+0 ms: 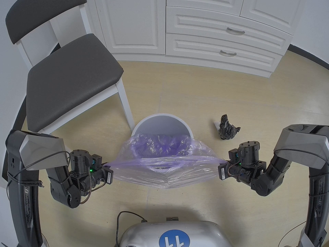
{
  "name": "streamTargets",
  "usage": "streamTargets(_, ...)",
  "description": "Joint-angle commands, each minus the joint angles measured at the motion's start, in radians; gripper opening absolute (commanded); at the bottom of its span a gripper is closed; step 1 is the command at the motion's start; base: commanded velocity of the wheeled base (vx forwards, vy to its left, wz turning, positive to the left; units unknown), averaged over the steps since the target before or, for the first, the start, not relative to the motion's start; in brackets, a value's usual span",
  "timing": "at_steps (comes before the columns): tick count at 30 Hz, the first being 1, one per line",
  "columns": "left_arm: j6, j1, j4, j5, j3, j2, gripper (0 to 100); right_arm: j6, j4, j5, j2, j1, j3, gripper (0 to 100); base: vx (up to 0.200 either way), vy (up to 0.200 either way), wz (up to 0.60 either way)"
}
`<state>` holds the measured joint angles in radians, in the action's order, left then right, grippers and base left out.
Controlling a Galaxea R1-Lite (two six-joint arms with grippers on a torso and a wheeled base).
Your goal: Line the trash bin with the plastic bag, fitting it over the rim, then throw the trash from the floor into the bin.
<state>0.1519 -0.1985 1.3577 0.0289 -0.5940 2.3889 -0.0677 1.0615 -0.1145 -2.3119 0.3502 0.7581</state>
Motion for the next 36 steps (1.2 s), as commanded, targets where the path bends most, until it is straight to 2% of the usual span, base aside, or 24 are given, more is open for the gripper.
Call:
streamTargets(1,0.000,-0.002,0.001,-0.003,-0.001,-0.001,0,0.000,0.011,-0.001,-0.020,0.015,0.000,0,0.000,0.000,0.00)
streamTargets(10,0.001,-0.004,0.003,-0.006,0.005,-0.007,0,-0.008,0.069,-0.014,-0.030,0.018,-0.013,0,0.000,0.000,0.00)
streamTargets(11,0.001,-0.004,0.028,-0.006,0.010,-0.007,0,-0.015,0.069,-0.013,-0.012,0.018,-0.033,100,0.000,0.000,0.00)
streamTargets(17,0.005,-0.007,0.052,-0.004,0.022,-0.007,0,-0.021,0.071,0.002,0.023,0.010,-0.060,100,0.000,0.000,0.00)
streamTargets(20,0.003,-0.012,0.052,-0.006,0.023,-0.007,0,-0.026,0.066,0.075,0.071,-0.013,-0.111,100,0.000,0.000,0.00)
streamTargets(22,0.003,-0.012,0.052,-0.006,0.023,-0.007,0,-0.026,0.066,0.075,0.071,-0.013,-0.111,100,0.000,0.000,0.00)
streamTargets(23,0.005,-0.012,0.052,-0.006,0.023,-0.007,0,-0.035,0.063,0.202,0.101,-0.048,-0.135,100,0.000,0.000,0.00)
streamTargets(26,0.005,-0.010,0.052,-0.006,0.022,-0.005,0,-0.035,0.060,0.288,0.100,-0.099,-0.137,100,0.000,0.000,0.00)
streamTargets(31,0.005,-0.010,0.052,-0.006,0.023,-0.004,0,-0.034,0.066,0.326,0.100,-0.111,-0.140,100,0.000,0.000,0.00)
streamTargets(32,0.005,-0.010,0.052,-0.006,0.022,-0.002,0,-0.029,0.068,0.389,0.103,-0.125,-0.141,100,0.000,0.000,0.00)
streamTargets(33,0.005,-0.010,0.052,-0.006,0.022,-0.002,0,-0.027,0.068,0.414,0.105,-0.131,-0.143,100,0.000,0.000,0.00)
streamTargets(35,0.005,-0.009,0.051,-0.006,0.020,-0.002,0,-0.014,0.072,0.512,0.103,-0.165,-0.155,100,0.000,0.000,0.00)
streamTargets(36,0.005,-0.009,0.051,-0.006,0.020,-0.002,0,-0.014,0.074,0.529,0.101,-0.171,-0.157,100,0.000,0.000,0.00)
